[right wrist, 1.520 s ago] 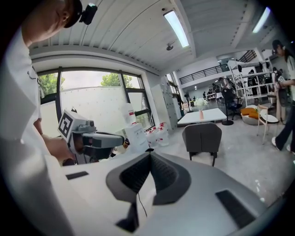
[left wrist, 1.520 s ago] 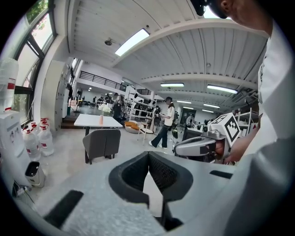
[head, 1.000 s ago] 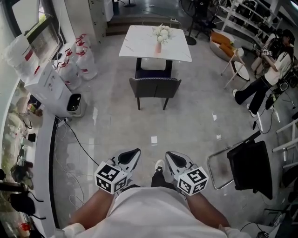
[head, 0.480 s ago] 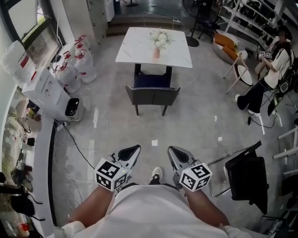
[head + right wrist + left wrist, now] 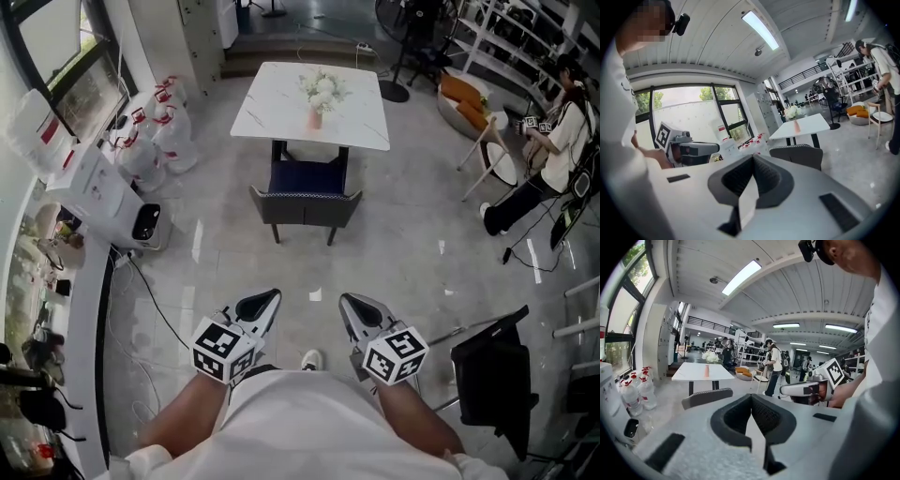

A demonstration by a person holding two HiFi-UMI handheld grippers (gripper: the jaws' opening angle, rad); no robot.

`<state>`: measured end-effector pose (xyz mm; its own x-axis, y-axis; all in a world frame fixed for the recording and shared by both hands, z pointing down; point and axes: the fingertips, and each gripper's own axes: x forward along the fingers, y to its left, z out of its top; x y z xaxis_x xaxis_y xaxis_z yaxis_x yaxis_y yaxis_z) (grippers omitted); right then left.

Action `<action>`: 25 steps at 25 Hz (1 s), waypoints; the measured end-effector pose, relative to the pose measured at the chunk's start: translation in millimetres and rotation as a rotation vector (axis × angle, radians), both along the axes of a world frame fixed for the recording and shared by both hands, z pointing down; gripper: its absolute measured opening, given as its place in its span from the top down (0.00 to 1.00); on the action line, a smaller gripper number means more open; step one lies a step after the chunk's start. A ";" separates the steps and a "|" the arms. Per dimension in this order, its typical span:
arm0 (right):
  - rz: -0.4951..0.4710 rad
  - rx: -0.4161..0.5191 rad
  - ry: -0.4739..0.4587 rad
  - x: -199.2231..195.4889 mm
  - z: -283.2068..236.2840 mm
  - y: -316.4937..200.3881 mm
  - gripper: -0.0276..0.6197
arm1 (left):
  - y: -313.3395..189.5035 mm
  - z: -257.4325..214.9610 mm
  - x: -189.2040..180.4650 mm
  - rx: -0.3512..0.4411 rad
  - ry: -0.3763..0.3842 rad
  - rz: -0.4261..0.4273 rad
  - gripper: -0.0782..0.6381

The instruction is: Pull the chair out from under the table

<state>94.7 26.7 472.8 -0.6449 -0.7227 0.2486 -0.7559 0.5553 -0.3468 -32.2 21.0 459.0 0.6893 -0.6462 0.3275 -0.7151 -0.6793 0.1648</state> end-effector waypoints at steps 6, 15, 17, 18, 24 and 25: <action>-0.019 0.006 0.008 20.7 2.8 -26.1 0.95 | -26.4 -1.1 22.3 0.002 -0.017 -0.018 0.88; -0.062 -0.024 -0.001 26.3 13.5 -45.4 0.95 | -50.4 -1.1 33.3 -0.006 -0.037 -0.047 0.88; -0.065 -0.030 -0.001 26.1 17.2 -48.1 0.95 | -51.4 5.3 32.4 -0.019 -0.038 -0.053 0.88; -0.067 -0.032 -0.002 25.5 18.8 -48.9 0.95 | -51.8 8.2 31.9 -0.025 -0.039 -0.054 0.88; -0.062 -0.032 0.003 24.3 21.9 -59.4 0.95 | -63.2 14.1 33.9 -0.034 -0.044 -0.036 0.88; -0.061 -0.030 0.002 24.2 21.4 -60.5 0.95 | -65.6 13.4 34.8 -0.032 -0.045 -0.032 0.88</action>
